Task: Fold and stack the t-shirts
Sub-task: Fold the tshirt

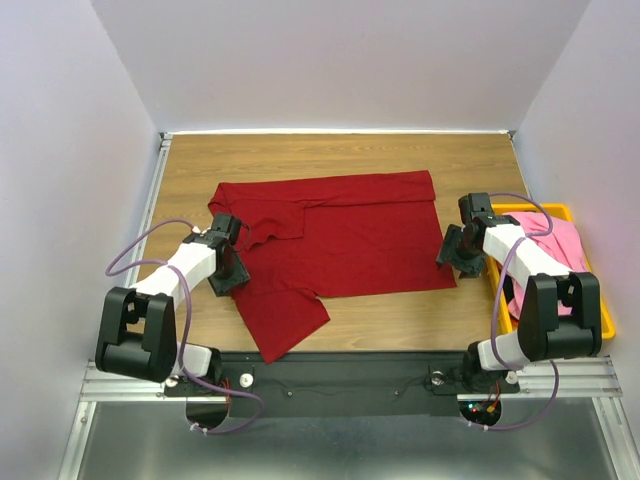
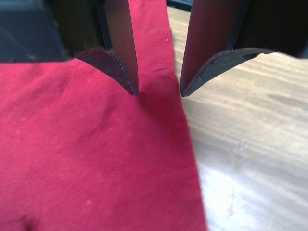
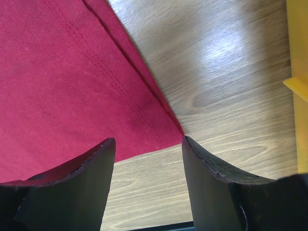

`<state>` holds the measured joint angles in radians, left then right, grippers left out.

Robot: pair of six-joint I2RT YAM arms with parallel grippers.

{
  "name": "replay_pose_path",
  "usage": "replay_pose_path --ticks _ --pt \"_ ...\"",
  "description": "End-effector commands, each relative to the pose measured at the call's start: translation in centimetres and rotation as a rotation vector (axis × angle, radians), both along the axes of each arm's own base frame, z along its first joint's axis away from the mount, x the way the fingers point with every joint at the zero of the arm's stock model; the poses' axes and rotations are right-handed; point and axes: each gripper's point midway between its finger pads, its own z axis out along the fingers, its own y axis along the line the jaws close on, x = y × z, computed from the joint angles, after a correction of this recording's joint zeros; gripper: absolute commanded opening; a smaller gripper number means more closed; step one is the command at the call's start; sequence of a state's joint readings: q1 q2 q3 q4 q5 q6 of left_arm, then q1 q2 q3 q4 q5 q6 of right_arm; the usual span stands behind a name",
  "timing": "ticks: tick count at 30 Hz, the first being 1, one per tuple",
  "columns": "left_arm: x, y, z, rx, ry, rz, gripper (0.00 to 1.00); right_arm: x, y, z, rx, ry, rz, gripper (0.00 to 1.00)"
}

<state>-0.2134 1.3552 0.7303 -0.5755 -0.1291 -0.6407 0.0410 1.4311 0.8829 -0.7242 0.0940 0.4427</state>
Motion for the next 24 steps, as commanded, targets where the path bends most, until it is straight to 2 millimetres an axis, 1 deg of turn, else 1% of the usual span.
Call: replay_pose_path --ticks 1,8,10,12,14,15,21,23,24 --pt "-1.4 0.7 0.8 0.03 0.025 0.043 0.51 1.5 0.7 1.1 0.028 -0.074 0.002 0.63" --pt "-1.7 0.6 0.4 0.03 0.069 0.045 0.5 1.5 0.9 0.7 0.044 -0.073 0.012 0.63" --pt "-1.6 0.6 0.3 0.035 0.073 0.042 0.43 1.5 0.8 0.7 0.035 -0.078 0.015 0.63" --pt "-1.7 1.1 0.1 0.065 0.093 0.029 0.37 1.8 0.8 1.1 0.035 -0.093 0.012 0.63" --pt "-1.6 1.4 0.0 0.086 0.101 0.025 0.35 2.0 0.9 1.3 0.038 -0.105 0.015 0.63" --pt "-1.7 1.4 -0.2 0.093 0.112 0.016 0.31 2.0 0.9 1.3 0.04 -0.107 0.012 0.63" --pt "-1.6 1.5 -0.6 0.102 0.13 -0.01 0.29 1.3 0.9 0.6 0.047 -0.099 -0.008 0.63" --pt "-1.6 1.3 -0.8 0.097 0.141 -0.022 0.2 1.1 0.8 0.3 0.041 -0.092 -0.015 0.63" --pt "-1.5 1.3 -0.9 0.095 0.139 -0.031 0.09 0.9 0.7 0.1 0.037 -0.084 -0.023 0.63"
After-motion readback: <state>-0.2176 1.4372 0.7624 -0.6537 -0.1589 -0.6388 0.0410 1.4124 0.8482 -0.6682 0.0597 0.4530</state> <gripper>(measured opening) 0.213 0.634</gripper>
